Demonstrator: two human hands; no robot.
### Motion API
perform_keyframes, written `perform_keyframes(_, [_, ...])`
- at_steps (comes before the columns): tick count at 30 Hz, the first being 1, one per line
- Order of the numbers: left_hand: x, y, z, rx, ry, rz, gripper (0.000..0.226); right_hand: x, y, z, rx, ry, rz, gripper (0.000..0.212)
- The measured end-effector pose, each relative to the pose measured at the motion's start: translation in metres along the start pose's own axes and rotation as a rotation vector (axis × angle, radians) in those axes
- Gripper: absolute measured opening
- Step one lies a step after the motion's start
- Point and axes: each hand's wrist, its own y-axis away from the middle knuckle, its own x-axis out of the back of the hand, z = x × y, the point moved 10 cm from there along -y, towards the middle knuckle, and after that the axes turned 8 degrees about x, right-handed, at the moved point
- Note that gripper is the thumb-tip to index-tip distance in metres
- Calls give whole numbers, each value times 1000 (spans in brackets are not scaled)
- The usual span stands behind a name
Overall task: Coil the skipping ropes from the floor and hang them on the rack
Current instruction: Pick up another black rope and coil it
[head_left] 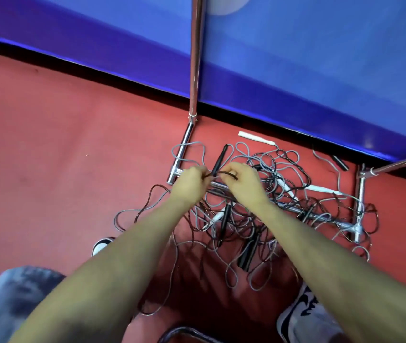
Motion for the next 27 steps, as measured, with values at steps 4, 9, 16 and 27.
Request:
perform_keyframes(4, [70,36,62,-143,-58,84,19,58,11,-62,70,-44,103,10])
perform_keyframes(9, [154,110,140,-283,179,134,18,132,36,-132,91,-239,185,14])
perform_keyframes(16, [229,220,233,-460,279,168,11,199,89,-223,239,60,159,14])
perform_keyframes(27, [316,339,335,-661,692,222,13,273,169,-308,317,-197,91,10])
